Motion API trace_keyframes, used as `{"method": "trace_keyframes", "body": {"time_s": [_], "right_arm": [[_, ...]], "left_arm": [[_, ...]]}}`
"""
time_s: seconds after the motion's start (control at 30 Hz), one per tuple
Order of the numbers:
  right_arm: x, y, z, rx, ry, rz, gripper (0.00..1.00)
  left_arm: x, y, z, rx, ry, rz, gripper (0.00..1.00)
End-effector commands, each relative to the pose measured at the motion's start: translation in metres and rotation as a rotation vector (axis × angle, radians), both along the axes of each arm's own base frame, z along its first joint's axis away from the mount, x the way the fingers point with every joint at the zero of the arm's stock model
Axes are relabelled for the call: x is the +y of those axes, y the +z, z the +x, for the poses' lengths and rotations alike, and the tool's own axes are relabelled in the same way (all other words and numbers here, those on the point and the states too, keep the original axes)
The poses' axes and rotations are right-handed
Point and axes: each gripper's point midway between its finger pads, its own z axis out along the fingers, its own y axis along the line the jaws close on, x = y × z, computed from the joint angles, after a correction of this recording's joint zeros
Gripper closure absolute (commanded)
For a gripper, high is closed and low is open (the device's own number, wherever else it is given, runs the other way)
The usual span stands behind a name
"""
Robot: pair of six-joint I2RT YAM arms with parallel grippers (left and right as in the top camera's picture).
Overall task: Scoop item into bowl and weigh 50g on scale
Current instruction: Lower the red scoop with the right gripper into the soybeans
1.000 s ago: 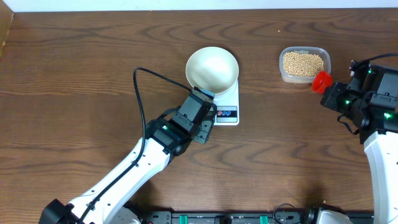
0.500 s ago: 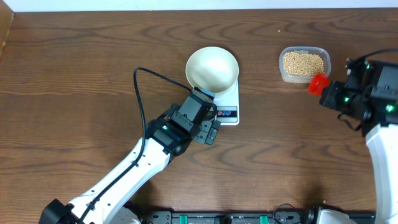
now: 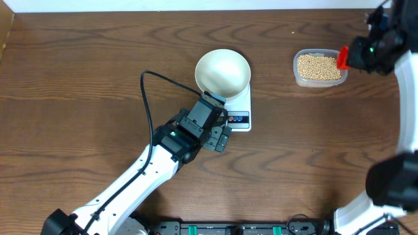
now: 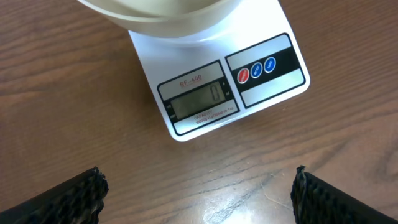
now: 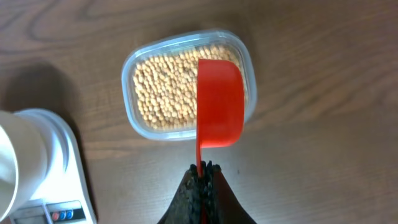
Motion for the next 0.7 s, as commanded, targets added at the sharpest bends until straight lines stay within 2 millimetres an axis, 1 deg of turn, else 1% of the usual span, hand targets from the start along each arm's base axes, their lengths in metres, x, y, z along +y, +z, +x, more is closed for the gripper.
{"method": "trace_keyframes", "body": {"time_s": [0.0,0.07,0.13,0.33,0.5,0.57,0.67], "right_arm": [[0.004,-0.006,0.029,0.032,0.08,-0.062,0.99],[0.002,-0.015,0.038,0.064,0.083,-0.082,0.99],[0.0,-0.026,0.04,0.091,0.088,-0.098,0.99],[0.001,-0.063,0.035,0.203,0.123,-0.09,0.99],[0.003,-0.083,0.035,0.251,0.129,-0.065,0.99],[0.005,-0.093,0.035,0.27,0.135,-0.045,0.99],[0.014,-0.107,0.036,0.289,0.151,0.02,0.99]], "left_arm": [[0.001,0.0,0.001,-0.002,-0.003,0.007,0.03],[0.001,0.0,0.001,-0.002,-0.003,0.007,0.03],[0.001,0.0,0.001,-0.002,-0.003,0.007,0.03],[0.001,0.0,0.001,-0.002,-0.003,0.007,0.03],[0.001,0.0,0.001,-0.002,-0.003,0.007,0.03],[0.001,0.0,0.001,-0.002,-0.003,0.007,0.03],[0.001,0.0,0.001,-0.002,-0.003,0.007,0.03]]}}
